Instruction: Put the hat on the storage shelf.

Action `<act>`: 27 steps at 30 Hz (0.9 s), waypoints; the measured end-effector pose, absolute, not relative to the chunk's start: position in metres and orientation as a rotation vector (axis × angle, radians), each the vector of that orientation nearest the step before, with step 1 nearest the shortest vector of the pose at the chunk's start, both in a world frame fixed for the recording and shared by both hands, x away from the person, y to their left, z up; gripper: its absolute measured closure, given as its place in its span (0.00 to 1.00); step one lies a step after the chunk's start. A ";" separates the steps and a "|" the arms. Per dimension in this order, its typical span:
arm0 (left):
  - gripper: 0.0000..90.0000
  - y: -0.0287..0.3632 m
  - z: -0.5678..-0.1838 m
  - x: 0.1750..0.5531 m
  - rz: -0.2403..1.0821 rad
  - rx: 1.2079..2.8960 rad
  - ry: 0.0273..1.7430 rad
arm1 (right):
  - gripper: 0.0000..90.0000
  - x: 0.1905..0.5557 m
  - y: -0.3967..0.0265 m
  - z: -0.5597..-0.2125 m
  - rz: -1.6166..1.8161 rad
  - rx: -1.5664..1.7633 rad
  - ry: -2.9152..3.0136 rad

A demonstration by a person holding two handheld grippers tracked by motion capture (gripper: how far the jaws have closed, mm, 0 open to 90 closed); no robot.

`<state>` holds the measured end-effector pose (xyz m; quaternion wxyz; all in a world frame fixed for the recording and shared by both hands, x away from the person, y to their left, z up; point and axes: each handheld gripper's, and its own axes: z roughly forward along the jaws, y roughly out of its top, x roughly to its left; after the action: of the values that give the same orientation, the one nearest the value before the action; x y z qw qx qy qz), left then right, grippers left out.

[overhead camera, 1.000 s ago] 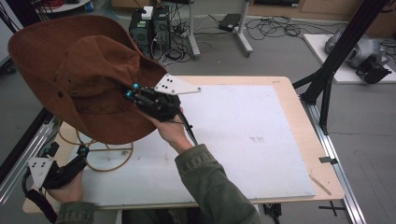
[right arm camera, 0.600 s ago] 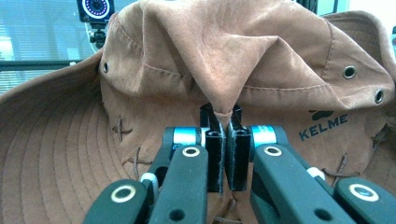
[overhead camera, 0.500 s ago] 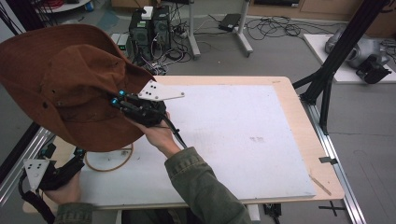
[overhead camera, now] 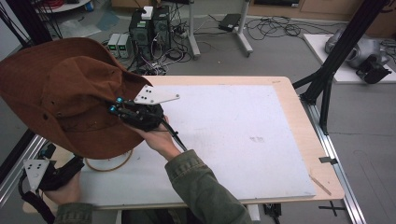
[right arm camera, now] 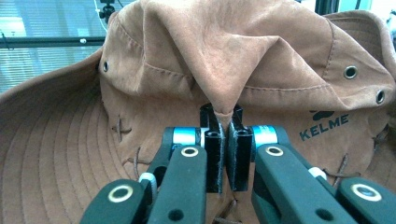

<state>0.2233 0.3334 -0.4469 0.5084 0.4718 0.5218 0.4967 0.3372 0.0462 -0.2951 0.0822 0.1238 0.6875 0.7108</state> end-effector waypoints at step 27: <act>0.17 0.333 -0.448 0.223 1.192 1.143 1.259 | 0.65 0.332 0.044 -0.300 2.082 0.318 2.127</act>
<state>0.2227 0.3332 -0.4477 0.5077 0.4741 0.5222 0.4947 0.3317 0.0439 -0.3000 0.0740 0.1059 0.7086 0.6937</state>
